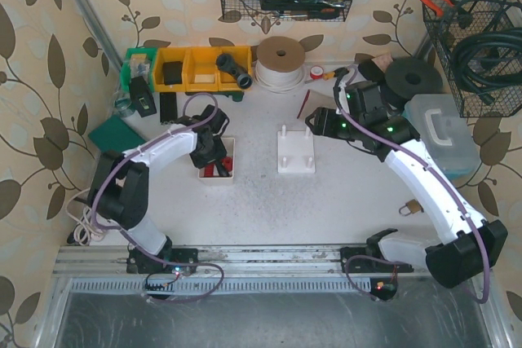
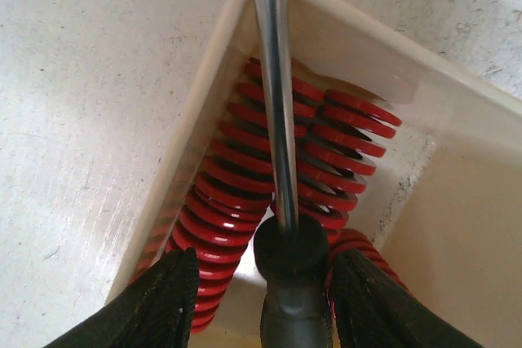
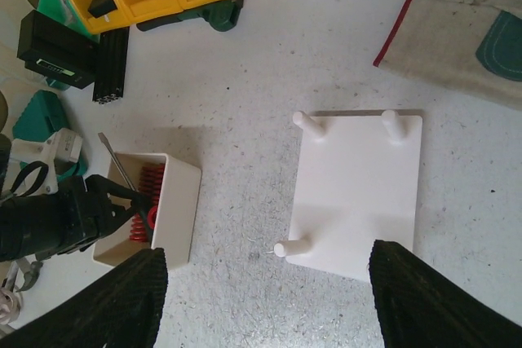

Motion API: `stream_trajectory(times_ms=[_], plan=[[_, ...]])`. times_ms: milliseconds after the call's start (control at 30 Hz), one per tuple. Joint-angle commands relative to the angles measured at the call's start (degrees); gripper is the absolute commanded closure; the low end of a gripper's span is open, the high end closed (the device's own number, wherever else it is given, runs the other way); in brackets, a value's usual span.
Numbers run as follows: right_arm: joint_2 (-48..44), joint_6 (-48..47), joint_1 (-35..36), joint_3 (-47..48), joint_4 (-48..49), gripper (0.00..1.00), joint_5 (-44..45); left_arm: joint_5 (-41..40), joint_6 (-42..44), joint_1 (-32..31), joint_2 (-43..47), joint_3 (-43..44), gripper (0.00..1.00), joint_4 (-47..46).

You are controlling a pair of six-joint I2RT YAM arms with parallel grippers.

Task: Install the large spring

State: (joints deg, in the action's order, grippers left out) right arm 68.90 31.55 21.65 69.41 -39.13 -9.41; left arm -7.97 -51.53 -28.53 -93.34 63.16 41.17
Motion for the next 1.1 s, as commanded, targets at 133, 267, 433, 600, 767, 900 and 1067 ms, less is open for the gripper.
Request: stream_trajectory(times_ms=[133, 267, 433, 600, 767, 900, 1067], plan=[[-0.9, 0.6, 0.3, -0.8, 0.9, 0.31, 0.9, -2.0, -1.2, 0.0, -3.3, 2.0, 0.57, -1.0], [-1.0, 0.4, 0.3, -0.7, 0.7, 0.31, 1.4, -0.8, -1.3, -0.1, -3.6, 1.2, 0.70, -2.0], [-0.9, 0.7, 0.3, -0.4, 0.8, 0.31, 1.6, -1.2, -0.9, -0.5, -3.2, 1.6, 0.90, -1.2], [-0.2, 0.9, 0.3, 0.0, 1.0, 0.31, 1.5, -2.0, -0.1, -0.8, -1.5, 4.6, 0.98, 1.5], [0.3, 1.1, 0.4, 0.2, 1.5, 0.31, 1.6, -2.3, 0.3, -1.3, 0.6, 7.5, 1.00, 5.1], [0.7, 0.8, 0.4, 0.6, 1.7, 0.31, 1.9, -2.7, 0.8, -1.4, 2.6, 10.5, 1.00, 7.5], [1.4, 0.7, 0.3, 1.1, 2.0, 0.31, 1.3, -5.3, 4.4, -1.4, 2.5, 19.1, 1.00, 11.5]])
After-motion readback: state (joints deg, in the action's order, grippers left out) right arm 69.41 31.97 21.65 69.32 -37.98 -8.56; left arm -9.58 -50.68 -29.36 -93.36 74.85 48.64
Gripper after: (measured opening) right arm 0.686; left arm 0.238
